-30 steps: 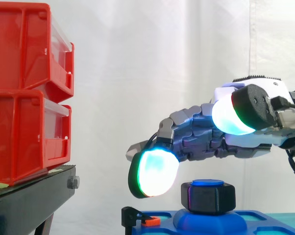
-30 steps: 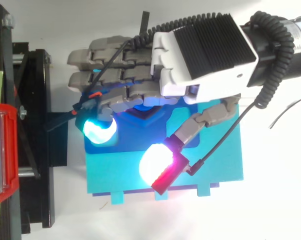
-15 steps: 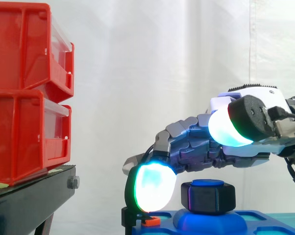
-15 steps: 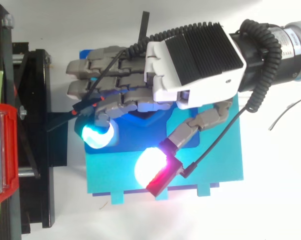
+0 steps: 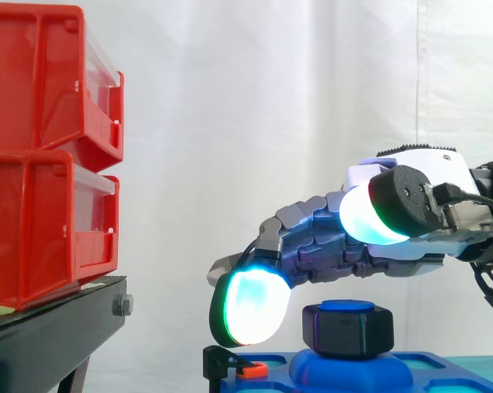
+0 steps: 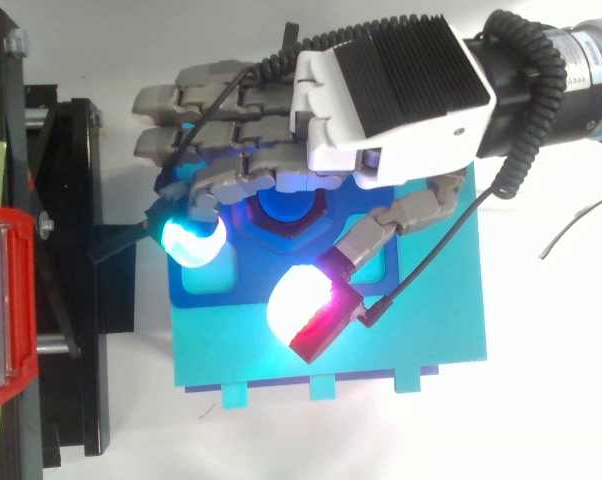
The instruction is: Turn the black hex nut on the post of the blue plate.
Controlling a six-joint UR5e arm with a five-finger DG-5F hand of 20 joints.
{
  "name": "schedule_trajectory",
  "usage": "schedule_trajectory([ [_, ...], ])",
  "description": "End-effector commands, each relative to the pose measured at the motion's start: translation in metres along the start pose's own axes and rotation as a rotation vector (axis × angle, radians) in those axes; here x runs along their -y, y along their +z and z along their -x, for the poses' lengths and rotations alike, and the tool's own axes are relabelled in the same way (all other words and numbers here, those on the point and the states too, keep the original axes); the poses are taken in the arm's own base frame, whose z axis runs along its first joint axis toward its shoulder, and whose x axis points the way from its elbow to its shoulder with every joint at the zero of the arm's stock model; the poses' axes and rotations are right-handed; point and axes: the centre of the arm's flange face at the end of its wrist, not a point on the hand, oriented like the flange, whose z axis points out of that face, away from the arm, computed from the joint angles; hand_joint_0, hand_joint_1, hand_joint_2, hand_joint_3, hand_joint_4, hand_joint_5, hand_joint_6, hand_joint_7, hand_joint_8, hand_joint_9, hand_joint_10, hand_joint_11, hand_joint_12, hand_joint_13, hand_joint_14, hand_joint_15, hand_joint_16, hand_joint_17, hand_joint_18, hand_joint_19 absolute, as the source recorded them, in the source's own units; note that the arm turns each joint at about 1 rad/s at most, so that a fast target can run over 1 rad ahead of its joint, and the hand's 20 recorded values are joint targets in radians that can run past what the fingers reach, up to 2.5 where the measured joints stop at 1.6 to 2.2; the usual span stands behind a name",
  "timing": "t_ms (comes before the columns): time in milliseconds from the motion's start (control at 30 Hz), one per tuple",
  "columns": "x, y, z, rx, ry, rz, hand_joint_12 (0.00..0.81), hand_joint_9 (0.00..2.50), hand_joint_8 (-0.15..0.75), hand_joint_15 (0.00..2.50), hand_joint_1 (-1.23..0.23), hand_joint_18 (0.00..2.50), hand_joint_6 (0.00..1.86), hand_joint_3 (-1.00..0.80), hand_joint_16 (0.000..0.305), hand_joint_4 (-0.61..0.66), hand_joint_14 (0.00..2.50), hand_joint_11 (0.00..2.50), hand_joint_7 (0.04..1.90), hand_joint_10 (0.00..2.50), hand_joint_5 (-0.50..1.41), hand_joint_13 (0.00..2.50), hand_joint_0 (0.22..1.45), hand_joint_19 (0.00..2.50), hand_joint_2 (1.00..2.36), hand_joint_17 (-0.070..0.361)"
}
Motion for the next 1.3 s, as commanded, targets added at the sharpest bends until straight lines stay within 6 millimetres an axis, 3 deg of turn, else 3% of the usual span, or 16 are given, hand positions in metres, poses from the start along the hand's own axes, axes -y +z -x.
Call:
schedule_trajectory([
  [0,0.002,-0.001,0.001,0.005,-0.003,-0.001,0.347,0.2,0.245,0.0,-0.27,0.0,0.5,-0.5,0.048,0.25,0.0,0.0,0.87,0.0,-0.21,0.0,0.51,0.15,1.0,0.107],
  [1267,0.012,-0.007,0.01,0.011,-0.015,0.01,0.347,0.23,0.256,0.0,-0.27,0.0,0.5,-0.5,0.048,0.31,0.0,0.0,1.05,0.0,-0.17,0.0,0.52,0.16,1.0,0.108],
])
